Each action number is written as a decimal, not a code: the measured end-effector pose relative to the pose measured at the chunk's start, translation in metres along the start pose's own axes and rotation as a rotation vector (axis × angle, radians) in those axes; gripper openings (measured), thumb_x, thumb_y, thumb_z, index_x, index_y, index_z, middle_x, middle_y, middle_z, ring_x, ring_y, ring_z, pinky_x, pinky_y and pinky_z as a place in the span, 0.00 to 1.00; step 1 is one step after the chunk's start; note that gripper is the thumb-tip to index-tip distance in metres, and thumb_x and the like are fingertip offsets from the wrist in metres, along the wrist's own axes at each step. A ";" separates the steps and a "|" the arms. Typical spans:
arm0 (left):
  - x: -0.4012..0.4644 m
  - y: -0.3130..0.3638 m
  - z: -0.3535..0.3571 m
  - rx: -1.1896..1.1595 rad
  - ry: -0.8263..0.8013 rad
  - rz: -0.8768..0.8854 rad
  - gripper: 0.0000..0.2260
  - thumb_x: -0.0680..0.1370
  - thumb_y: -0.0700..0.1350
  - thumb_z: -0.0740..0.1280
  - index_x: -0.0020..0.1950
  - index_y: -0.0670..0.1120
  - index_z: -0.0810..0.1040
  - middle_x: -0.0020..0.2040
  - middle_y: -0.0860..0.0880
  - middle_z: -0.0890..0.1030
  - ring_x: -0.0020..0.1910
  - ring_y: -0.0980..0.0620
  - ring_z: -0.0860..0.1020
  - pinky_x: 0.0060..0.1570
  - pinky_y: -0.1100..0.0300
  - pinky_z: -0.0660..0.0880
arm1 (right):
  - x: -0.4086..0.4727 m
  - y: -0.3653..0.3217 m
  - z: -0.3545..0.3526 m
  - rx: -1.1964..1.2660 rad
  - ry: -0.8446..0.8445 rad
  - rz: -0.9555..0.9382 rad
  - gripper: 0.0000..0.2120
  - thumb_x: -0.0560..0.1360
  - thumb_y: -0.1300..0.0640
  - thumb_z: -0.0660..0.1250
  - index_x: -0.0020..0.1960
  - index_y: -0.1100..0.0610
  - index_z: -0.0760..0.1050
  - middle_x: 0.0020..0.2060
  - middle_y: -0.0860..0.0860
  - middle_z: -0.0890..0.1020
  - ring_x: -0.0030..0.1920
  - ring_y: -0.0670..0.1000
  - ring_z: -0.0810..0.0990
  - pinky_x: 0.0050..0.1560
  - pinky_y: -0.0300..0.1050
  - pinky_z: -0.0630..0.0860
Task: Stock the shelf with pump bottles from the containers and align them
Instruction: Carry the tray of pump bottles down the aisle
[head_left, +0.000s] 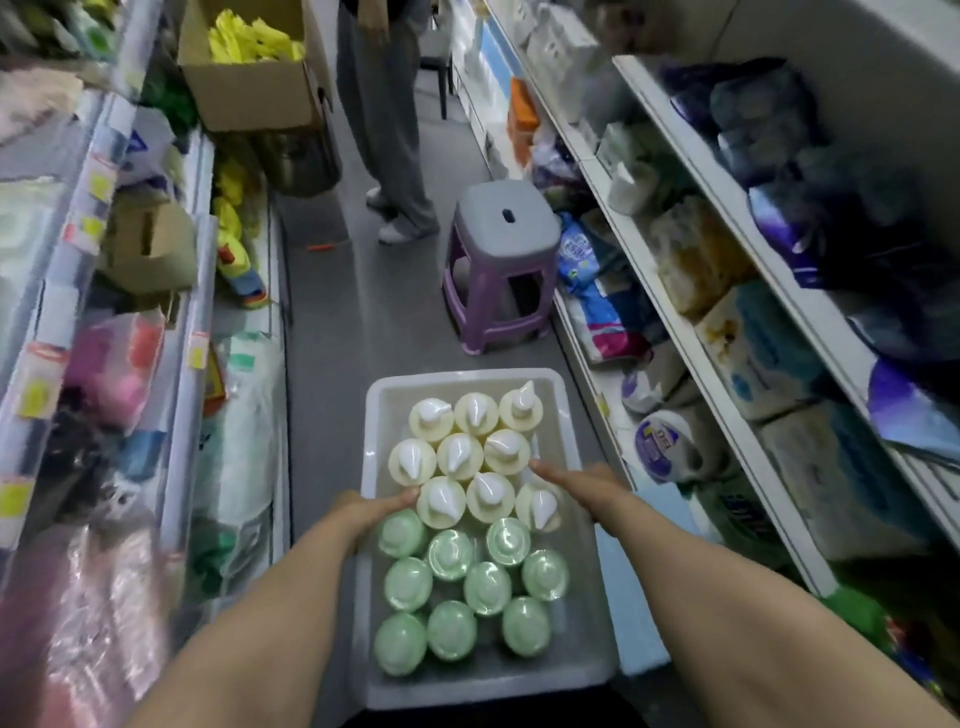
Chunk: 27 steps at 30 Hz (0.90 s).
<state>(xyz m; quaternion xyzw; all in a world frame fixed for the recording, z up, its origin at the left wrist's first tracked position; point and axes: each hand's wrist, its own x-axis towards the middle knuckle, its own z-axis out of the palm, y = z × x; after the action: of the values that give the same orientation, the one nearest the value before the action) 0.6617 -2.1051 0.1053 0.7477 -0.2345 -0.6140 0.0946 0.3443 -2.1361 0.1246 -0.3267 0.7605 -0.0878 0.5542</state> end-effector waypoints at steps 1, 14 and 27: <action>0.009 0.017 -0.005 0.012 -0.004 -0.002 0.68 0.46 0.69 0.80 0.77 0.38 0.59 0.71 0.38 0.71 0.66 0.39 0.73 0.63 0.43 0.74 | 0.013 -0.013 -0.002 0.009 -0.001 0.007 0.55 0.58 0.32 0.80 0.73 0.64 0.68 0.68 0.60 0.76 0.64 0.60 0.78 0.64 0.56 0.76; 0.103 0.223 -0.046 0.002 0.035 0.009 0.67 0.43 0.71 0.78 0.74 0.38 0.64 0.67 0.39 0.75 0.60 0.41 0.76 0.48 0.52 0.76 | 0.162 -0.208 -0.049 0.005 -0.010 -0.008 0.57 0.56 0.31 0.80 0.74 0.61 0.66 0.69 0.59 0.75 0.65 0.61 0.76 0.60 0.52 0.76; 0.226 0.423 -0.099 0.017 -0.129 0.056 0.53 0.57 0.63 0.81 0.73 0.38 0.66 0.65 0.38 0.77 0.62 0.39 0.77 0.64 0.44 0.74 | 0.270 -0.372 -0.082 0.072 0.126 -0.004 0.53 0.56 0.33 0.81 0.70 0.62 0.71 0.65 0.59 0.78 0.61 0.60 0.79 0.63 0.57 0.77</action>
<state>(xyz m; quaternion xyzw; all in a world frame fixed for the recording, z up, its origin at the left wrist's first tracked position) 0.6885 -2.5935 0.1120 0.7005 -0.2663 -0.6559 0.0899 0.3729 -2.6017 0.1270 -0.3017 0.7896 -0.1366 0.5166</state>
